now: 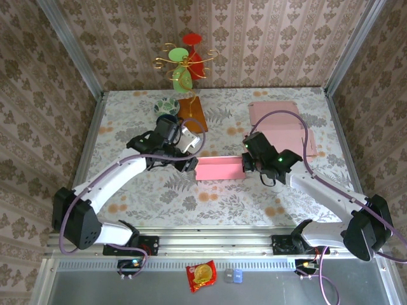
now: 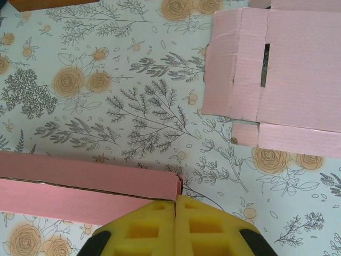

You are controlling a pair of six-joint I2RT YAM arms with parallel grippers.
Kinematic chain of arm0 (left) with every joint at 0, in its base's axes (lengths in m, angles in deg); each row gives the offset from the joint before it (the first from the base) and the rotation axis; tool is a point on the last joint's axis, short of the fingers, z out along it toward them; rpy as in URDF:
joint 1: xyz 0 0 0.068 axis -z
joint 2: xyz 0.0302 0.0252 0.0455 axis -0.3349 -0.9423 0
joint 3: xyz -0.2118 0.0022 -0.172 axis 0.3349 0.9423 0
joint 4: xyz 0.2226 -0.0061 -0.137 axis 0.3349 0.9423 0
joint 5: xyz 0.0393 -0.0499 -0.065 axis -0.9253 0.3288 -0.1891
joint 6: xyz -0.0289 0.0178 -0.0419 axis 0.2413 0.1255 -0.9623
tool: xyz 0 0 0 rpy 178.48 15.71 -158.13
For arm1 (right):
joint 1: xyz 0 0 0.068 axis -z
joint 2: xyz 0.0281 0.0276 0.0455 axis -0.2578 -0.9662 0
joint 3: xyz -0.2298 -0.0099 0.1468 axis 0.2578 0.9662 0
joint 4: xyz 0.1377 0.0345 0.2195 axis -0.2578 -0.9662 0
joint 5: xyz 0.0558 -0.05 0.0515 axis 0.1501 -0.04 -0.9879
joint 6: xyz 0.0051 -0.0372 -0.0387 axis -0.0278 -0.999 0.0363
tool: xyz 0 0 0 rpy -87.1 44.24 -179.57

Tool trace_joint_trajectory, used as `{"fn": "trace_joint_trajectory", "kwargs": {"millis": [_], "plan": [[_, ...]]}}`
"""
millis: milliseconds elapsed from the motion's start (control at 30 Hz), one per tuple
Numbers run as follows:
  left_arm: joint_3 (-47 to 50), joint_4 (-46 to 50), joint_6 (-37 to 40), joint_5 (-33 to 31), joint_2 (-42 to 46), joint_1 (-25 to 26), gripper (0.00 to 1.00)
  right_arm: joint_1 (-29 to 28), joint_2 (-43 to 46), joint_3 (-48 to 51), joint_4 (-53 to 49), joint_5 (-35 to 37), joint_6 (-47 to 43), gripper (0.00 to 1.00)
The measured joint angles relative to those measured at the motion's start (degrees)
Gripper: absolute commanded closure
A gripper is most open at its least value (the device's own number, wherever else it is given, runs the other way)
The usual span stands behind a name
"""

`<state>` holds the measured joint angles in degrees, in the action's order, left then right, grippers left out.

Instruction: Fold the paper box

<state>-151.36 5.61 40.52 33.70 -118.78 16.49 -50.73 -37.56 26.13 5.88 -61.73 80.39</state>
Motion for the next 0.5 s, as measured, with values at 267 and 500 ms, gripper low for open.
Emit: {"fn": "trace_joint_trajectory", "kwargs": {"millis": [267, 500], "plan": [[-2.40, 0.42, 0.26, -2.71, -1.66, 0.31, 0.75, 0.00, 0.00, 0.00, 0.00, 0.04, 0.02, 1.00], [-2.86, 2.40, 0.31, -4.72, -1.64, 0.28, 0.72, 0.00, 0.00, 0.00, 0.00, 0.04, 0.24, 1.00]]}}
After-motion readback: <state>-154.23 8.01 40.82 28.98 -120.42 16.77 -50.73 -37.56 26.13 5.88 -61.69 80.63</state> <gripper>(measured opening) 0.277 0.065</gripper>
